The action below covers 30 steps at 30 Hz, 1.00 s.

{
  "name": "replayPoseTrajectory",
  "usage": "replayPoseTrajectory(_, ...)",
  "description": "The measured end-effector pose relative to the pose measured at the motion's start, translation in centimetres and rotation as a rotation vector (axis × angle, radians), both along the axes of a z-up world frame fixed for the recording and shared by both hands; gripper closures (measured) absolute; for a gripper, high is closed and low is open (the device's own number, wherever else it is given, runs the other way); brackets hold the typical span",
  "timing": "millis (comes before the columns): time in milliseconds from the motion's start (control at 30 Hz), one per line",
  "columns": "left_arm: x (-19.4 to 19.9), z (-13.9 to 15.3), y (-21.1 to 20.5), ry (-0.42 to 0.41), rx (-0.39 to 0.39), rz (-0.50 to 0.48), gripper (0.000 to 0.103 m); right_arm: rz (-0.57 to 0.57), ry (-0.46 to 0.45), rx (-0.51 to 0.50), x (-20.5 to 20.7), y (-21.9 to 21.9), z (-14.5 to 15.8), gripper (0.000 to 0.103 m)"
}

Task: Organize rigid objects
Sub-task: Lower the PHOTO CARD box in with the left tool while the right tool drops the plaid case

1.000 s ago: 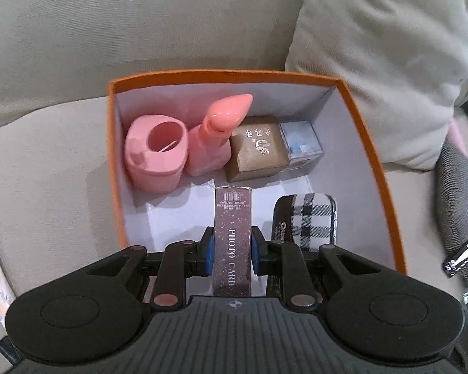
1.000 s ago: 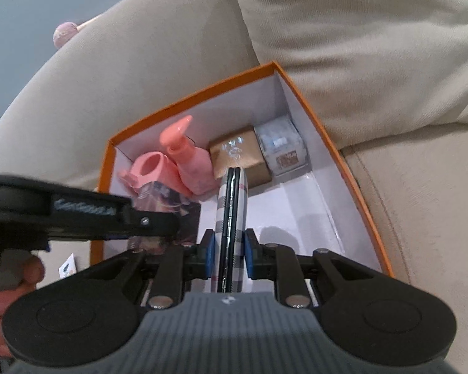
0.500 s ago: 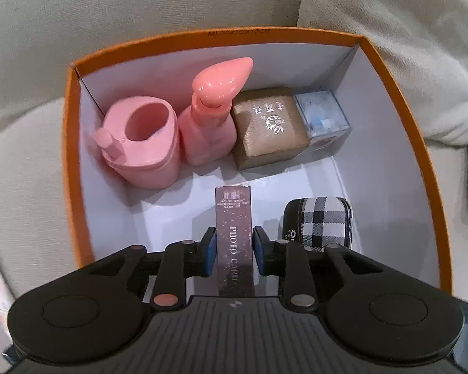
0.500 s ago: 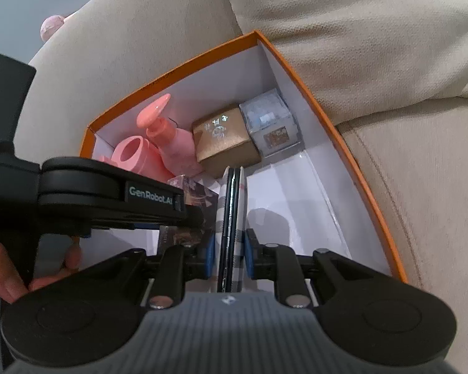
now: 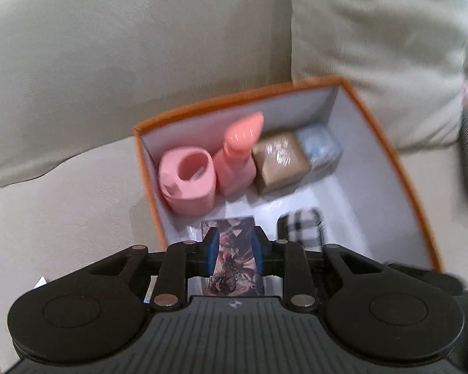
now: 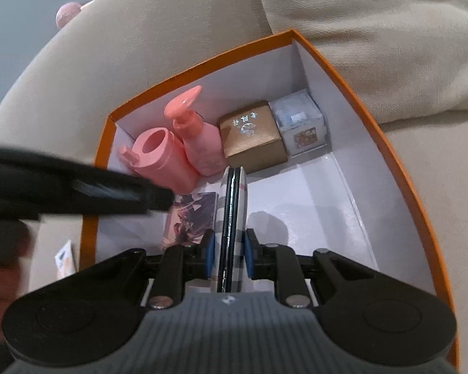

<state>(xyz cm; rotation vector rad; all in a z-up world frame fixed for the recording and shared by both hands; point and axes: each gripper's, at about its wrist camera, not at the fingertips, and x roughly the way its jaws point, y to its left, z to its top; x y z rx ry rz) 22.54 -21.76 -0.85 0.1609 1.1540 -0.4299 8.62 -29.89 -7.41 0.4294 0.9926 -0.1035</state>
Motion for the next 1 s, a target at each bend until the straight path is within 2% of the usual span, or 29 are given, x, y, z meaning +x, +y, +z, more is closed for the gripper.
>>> replayPoseTrajectory(133, -0.6, 2.7, 3.5, -0.040, -0.105, 0.070, 0.072, 0.008, 0.033, -0.005, 0.5, 0.3, -1.0, 0.083)
replayPoseTrajectory(233, -0.7, 3.2, 6.0, -0.034, -0.141, 0.129, 0.071, 0.017, 0.044, -0.009, 1.2, 0.5, -1.4, 0.083)
replayPoseTrajectory(467, -0.3, 1.2, 9.1, 0.033, -0.169, 0.206, 0.071, 0.069, 0.056, -0.007, 3.5, 1.8, -1.4, 0.083)
replayPoseTrajectory(700, -0.2, 0.0, 9.7, 0.060, -0.199, 0.207, 0.071, 0.055, 0.063, 0.009, 4.3, 1.8, -1.6, 0.083)
replayPoseTrajectory(833, -0.4, -0.1, 10.0, 0.069, -0.223, 0.210, 0.071, 0.040, 0.067, 0.056, 4.6, 0.6, -1.9, 0.082)
replayPoseTrajectory(900, -0.5, -0.3, 10.1, 0.079, -0.228, 0.211, 0.071, 0.040, 0.087, 0.064, 4.7, 0.0, -2.1, 0.078)
replayPoseTrajectory(1000, -0.6, -0.5, 10.3, 0.086, -0.235, 0.217, 0.071, 0.051, 0.128, -0.021, 4.9, -0.4, -2.1, 0.071)
